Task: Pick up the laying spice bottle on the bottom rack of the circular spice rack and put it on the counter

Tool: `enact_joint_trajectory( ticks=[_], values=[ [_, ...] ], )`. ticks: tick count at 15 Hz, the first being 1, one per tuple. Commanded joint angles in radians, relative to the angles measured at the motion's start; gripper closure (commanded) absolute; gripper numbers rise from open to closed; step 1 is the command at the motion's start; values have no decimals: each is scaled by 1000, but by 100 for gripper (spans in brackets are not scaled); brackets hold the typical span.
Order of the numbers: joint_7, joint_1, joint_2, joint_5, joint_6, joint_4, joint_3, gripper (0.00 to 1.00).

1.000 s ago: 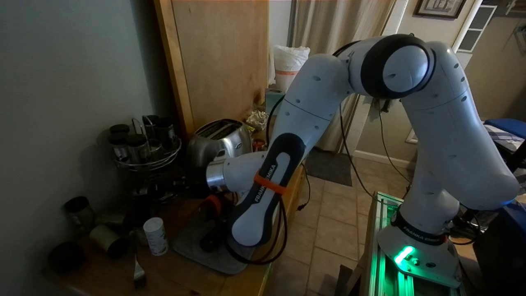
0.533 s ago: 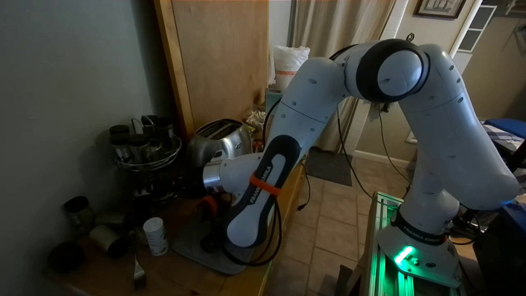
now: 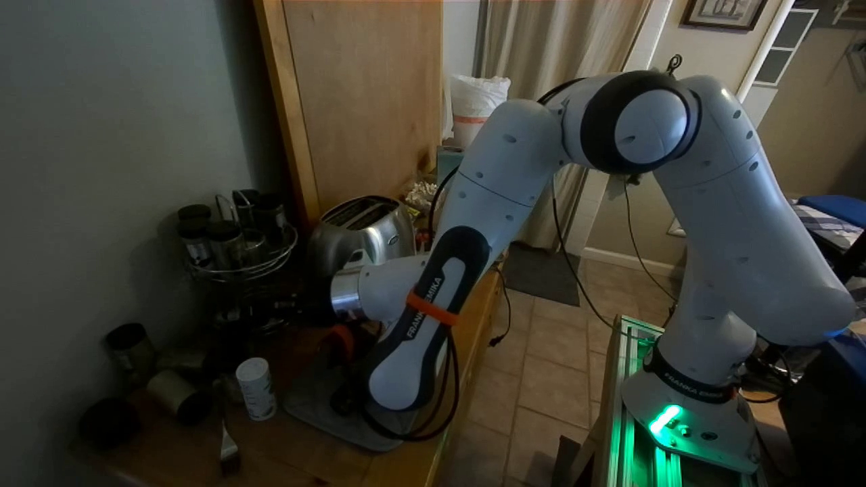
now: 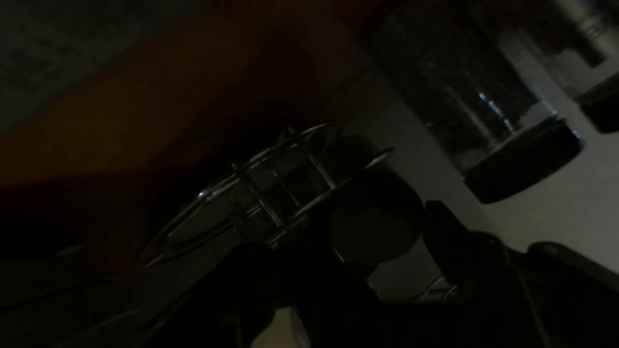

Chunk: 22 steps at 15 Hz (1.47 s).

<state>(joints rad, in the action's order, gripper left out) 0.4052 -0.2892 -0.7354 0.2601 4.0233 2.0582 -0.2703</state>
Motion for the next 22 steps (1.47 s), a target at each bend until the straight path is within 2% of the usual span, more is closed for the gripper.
enact_joint_trajectory(
  ticks=[1,9,17,22],
  values=[
    [-35,-5,-32,31,24,-39,-4,75],
    [-58,-4,20,57,-9,-29,-5,75],
    [-54,-10,116,113,-118,-14,-13,75],
    [-77,-36,204,197,-269,8,7,75]
  ],
)
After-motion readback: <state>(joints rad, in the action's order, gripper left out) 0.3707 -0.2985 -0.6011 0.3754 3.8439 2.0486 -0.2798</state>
